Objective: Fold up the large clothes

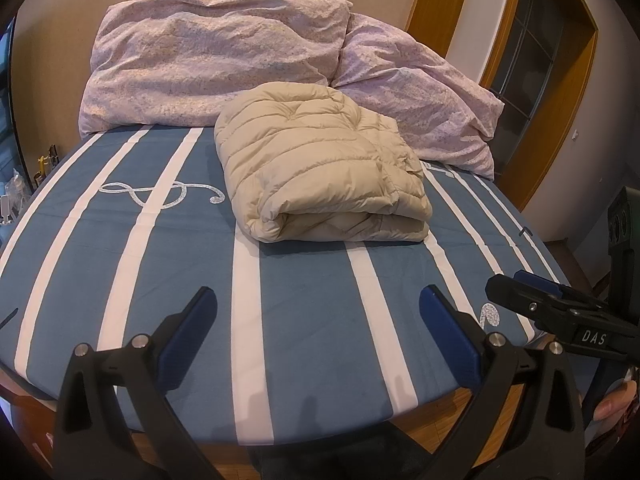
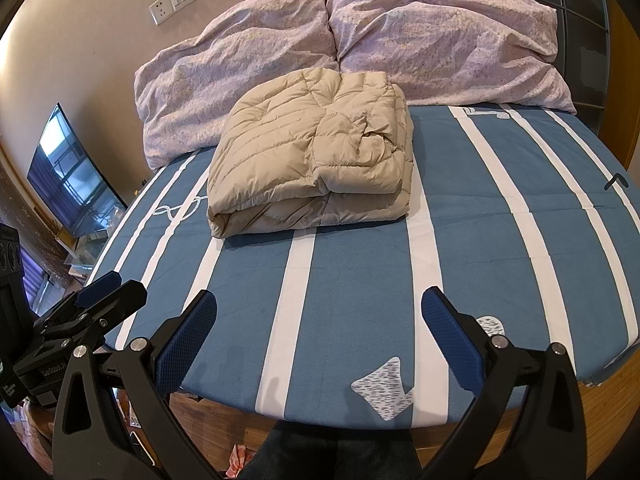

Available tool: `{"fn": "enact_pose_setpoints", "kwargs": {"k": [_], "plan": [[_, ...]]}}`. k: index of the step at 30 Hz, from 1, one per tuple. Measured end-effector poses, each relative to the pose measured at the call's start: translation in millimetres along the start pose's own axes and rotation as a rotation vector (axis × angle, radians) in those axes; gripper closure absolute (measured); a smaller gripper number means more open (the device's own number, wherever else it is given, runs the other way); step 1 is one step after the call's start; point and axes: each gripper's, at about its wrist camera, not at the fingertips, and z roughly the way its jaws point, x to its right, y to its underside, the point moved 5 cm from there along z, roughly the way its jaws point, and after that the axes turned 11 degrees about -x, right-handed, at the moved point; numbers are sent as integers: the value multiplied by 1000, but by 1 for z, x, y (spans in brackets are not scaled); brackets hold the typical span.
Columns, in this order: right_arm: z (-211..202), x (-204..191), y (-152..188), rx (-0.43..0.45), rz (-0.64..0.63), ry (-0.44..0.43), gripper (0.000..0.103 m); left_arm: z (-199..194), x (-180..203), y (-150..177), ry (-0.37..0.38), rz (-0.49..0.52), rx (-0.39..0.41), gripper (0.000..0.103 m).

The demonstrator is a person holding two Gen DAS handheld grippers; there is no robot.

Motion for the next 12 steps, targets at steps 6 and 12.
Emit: {"fn": "enact_pose_setpoints", "kwargs": {"k": [6,12], "plan": [[0,0,0,0,0,1,1,0,-1,0,1,2,-1,2],[0,-1,0,0,1,1,1,0,1,1,2,1,-2,2]]}}
